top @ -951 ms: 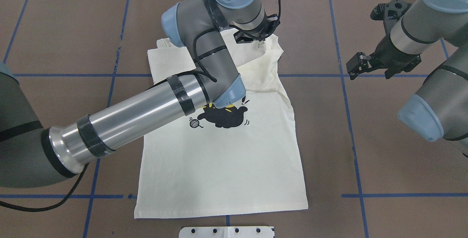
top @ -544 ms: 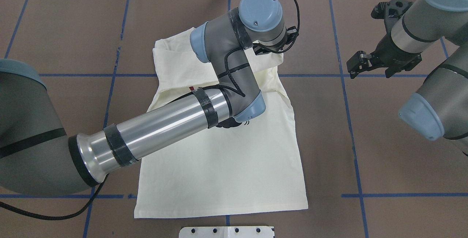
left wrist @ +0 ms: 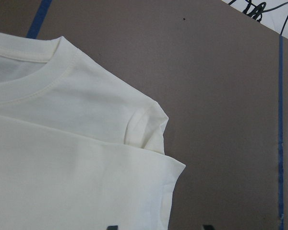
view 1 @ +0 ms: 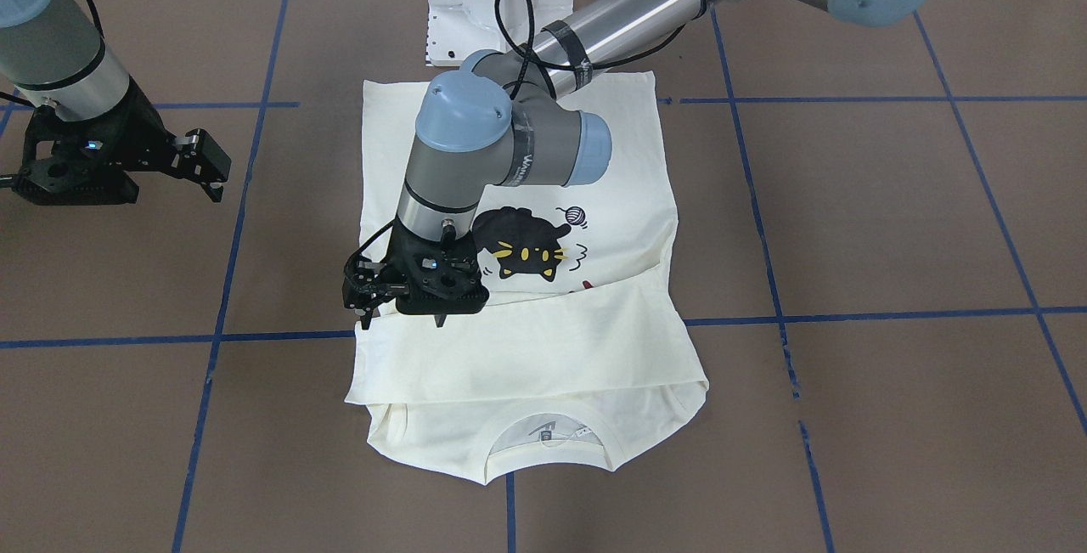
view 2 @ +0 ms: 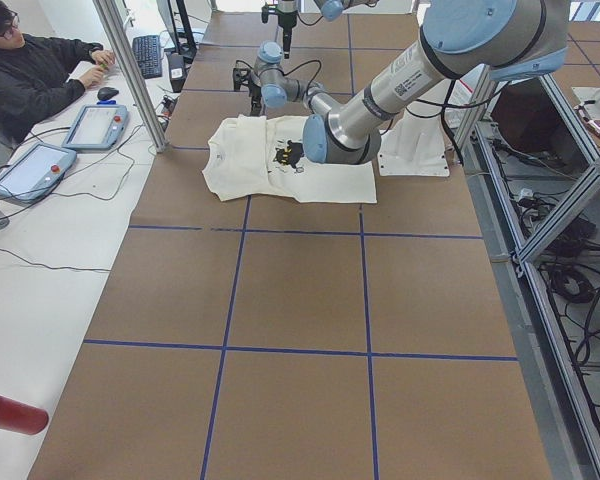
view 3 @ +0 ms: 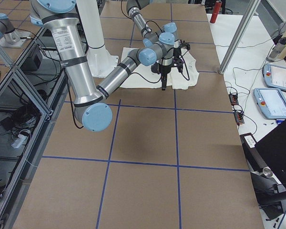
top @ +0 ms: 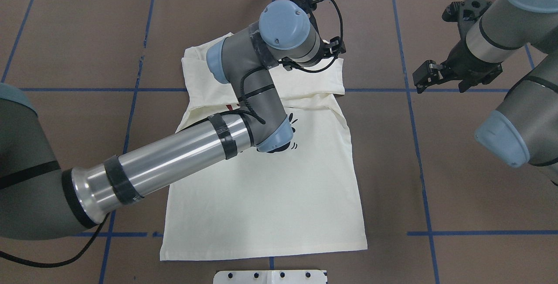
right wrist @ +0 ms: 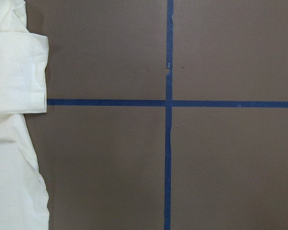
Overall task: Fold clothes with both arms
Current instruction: 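Release the sleeve and move both grippers toward the shirt's near hem corners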
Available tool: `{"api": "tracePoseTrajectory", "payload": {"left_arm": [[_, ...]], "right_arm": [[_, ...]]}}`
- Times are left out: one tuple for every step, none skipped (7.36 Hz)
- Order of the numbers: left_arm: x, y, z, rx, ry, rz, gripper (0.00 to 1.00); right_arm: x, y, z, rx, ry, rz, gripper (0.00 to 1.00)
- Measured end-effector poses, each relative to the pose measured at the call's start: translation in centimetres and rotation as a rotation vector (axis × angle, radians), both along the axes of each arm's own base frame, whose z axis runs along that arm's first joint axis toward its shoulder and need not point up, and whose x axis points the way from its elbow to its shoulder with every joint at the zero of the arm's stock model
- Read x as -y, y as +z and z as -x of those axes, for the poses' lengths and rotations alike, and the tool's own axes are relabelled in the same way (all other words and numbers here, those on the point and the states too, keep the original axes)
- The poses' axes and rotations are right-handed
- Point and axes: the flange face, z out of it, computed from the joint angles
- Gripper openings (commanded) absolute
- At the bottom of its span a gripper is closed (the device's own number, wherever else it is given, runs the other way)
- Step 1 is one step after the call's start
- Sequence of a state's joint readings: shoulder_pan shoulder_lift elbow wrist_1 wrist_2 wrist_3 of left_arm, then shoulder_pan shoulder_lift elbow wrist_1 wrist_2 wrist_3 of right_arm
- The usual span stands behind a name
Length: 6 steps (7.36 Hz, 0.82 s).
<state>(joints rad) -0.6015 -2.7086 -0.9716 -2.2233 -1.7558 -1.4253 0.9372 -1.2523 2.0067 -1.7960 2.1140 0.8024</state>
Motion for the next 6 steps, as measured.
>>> {"api": "tracePoseTrajectory", "payload": {"left_arm": [[-1.1,2.7,2.3,-0.002,0.025,-0.044,1.00],[-2.0,6.3,5.9,0.000,0.050,-0.066,1.00],[-2.3,10.2,10.1,0.022,0.068,-0.081,1.00],[-2.8,13.1,13.6,0.077,0.095,-0.107,1.00],[-4.0,14.8,16.7,0.165,0.133,-0.130,1.00],[-5.7,15.4,19.1,0.250,0.174,-0.135,1.00]], "right_arm": [[0.0,-0.3,0.1,0.011,-0.002,0.005,1.00],[0.0,-1.0,0.3,0.025,0.010,0.013,1.00],[-0.1,-1.9,0.7,0.044,0.028,0.020,1.00],[-0.6,-2.6,1.8,0.068,0.039,0.019,1.00],[-1.6,-3.1,3.2,0.092,0.052,0.017,1.00],[-3.2,-3.5,4.8,0.107,0.063,0.019,1.00]]}}
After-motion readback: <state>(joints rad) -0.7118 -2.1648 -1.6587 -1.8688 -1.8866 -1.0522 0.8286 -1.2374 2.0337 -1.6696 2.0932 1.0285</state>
